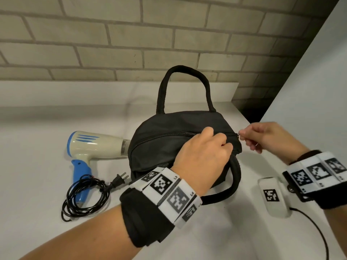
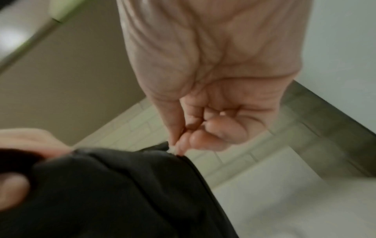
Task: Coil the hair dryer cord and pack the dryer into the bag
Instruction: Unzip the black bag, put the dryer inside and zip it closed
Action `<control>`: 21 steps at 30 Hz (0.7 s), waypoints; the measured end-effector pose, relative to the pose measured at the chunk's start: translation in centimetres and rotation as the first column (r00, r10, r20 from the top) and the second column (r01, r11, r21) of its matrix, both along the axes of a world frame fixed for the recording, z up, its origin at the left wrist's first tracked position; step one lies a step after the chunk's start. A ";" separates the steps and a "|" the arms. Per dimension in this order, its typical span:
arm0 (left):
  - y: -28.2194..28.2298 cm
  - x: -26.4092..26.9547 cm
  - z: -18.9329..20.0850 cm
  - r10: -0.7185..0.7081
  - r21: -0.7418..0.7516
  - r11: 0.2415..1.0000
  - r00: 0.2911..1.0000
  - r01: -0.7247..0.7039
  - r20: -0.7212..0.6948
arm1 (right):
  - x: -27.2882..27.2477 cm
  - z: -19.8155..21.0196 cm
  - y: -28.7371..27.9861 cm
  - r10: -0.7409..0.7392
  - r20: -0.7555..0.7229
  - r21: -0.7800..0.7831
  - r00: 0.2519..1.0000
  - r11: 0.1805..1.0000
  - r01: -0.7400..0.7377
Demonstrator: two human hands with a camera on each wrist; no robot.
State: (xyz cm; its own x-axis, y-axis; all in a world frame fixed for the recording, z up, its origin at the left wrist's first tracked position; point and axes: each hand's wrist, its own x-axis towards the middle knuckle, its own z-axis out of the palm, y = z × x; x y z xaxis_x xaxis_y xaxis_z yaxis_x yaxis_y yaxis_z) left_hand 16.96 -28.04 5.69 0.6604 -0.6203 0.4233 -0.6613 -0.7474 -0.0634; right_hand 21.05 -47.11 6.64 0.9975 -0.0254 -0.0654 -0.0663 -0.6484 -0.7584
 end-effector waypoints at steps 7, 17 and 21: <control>-1.4 -0.1 0.2 -0.074 -0.086 0.994 0.988 0.063 -0.132 | -0.8 4.9 5.8 0.325 0.160 -0.414 0.932 0.879 -0.235; 4.0 1.9 4.3 -0.028 -0.499 0.853 0.939 -0.156 -0.343 | 0.1 3.1 5.5 0.122 0.157 0.037 0.980 0.991 -0.129; 3.3 3.6 3.4 0.023 -0.389 0.895 0.891 -0.221 -0.454 | -0.5 3.0 6.4 0.117 0.270 0.029 0.956 0.991 -0.130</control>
State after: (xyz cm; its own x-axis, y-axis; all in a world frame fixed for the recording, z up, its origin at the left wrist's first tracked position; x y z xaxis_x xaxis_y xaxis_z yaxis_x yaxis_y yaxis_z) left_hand 20.60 -24.72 9.10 0.8932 -0.3510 0.2810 -0.4495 -0.7119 0.5396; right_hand 20.58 -40.71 9.68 0.9740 0.0958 0.2054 0.2210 -0.6027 -0.7667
